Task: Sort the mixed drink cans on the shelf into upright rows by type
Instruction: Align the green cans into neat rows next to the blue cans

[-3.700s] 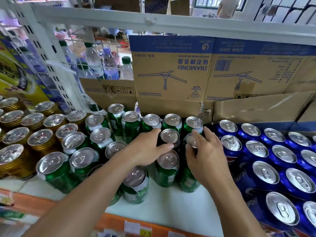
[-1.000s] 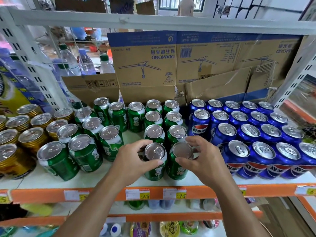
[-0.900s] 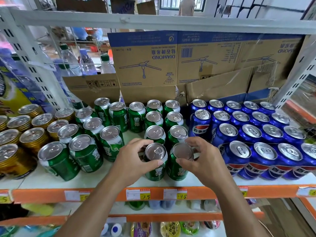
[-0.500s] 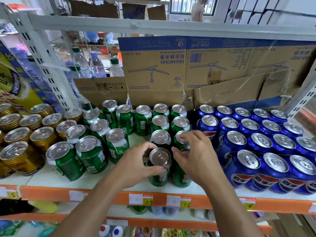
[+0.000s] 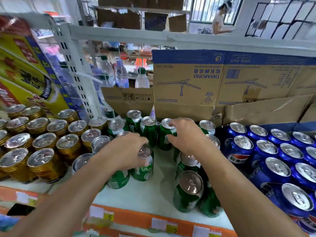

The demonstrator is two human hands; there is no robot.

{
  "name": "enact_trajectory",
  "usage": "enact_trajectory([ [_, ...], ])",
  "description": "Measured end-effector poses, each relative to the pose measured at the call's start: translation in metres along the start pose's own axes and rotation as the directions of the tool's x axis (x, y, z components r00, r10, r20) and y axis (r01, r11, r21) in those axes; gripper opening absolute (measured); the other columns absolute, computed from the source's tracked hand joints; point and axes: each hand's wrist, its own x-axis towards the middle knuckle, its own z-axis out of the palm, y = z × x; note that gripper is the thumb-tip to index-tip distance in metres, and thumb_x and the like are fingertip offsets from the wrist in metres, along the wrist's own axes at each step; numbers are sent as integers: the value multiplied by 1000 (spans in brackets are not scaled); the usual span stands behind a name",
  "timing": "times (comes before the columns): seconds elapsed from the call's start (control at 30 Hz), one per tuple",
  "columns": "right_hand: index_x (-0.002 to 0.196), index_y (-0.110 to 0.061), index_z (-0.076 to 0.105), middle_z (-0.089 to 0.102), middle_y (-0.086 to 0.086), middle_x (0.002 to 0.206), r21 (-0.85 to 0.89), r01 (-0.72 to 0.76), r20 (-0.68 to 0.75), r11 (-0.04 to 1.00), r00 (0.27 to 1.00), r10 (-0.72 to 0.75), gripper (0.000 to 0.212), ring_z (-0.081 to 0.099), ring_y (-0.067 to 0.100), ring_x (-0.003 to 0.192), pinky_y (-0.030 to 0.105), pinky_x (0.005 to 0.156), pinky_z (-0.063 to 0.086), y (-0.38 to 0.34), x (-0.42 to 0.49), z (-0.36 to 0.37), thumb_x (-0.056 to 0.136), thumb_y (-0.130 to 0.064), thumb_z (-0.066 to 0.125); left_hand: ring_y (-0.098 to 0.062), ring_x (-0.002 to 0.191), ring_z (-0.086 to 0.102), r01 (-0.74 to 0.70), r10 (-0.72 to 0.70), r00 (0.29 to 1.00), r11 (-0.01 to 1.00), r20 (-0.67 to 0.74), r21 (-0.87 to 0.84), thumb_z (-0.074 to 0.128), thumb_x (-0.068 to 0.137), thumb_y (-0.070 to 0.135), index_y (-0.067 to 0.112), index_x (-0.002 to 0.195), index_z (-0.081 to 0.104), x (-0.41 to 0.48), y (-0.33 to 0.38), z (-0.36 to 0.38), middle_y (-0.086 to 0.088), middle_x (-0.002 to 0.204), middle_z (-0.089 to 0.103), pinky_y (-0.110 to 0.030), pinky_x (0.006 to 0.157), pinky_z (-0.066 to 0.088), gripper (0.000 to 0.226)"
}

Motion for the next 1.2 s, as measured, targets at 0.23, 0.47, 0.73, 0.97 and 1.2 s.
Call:
enact_trajectory([
  [0.23, 128, -14, 55, 60, 9, 122, -92, -111, 134, 990, 983, 122, 48, 58, 29, 107, 42, 89, 52, -2, 68, 8, 85, -30, 69, -6, 98, 50, -152, 160, 987, 967, 22, -204, 59, 84, 60, 31, 129, 54, 21, -34, -11, 10, 119, 55, -24, 81, 43, 53],
  [0.47, 121, -14, 60, 62, 8, 115, -98, -147, 160, 984, 974, 161, 44, 60, 28, 98, 38, 82, 53, -1, 83, 7, 80, -26, 72, -24, 105, 55, -145, 140, 987, 987, -75, -69, 55, 90, 51, 17, 110, 54, 86, -45, -28, -4, 111, 56, -34, 85, 46, 40],
  [0.73, 101, -15, 63, 62, 5, 95, -39, -180, 99, 983, 978, 184, 31, 60, 26, 83, 35, 71, 54, 7, 85, 7, 76, -30, 72, -29, 90, 58, -58, 49, 989, 997, 143, 55, 61, 87, 53, 10, 109, 59, 129, -23, -29, -6, 100, 51, -34, 72, 46, 48],
  [0.97, 95, -16, 59, 54, 2, 85, -52, -159, 94, 986, 982, 163, 31, 56, 26, 77, 30, 62, 46, 14, 89, 5, 75, -33, 76, -26, 84, 61, -161, 165, 976, 986, 142, -38, 75, 77, 37, 19, 91, 56, 139, -36, -26, -4, 94, 61, -42, 79, 54, 29],
  [1.2, 92, -14, 61, 56, 3, 84, 27, -117, 90, 993, 989, 114, 34, 56, 27, 78, 30, 62, 42, 23, 89, 6, 74, -37, 78, -25, 111, 55, -170, 178, 977, 983, 115, -76, 75, 81, 28, 20, 132, 54, 147, -38, -23, -4, 124, 56, -39, 95, 47, 55],
])
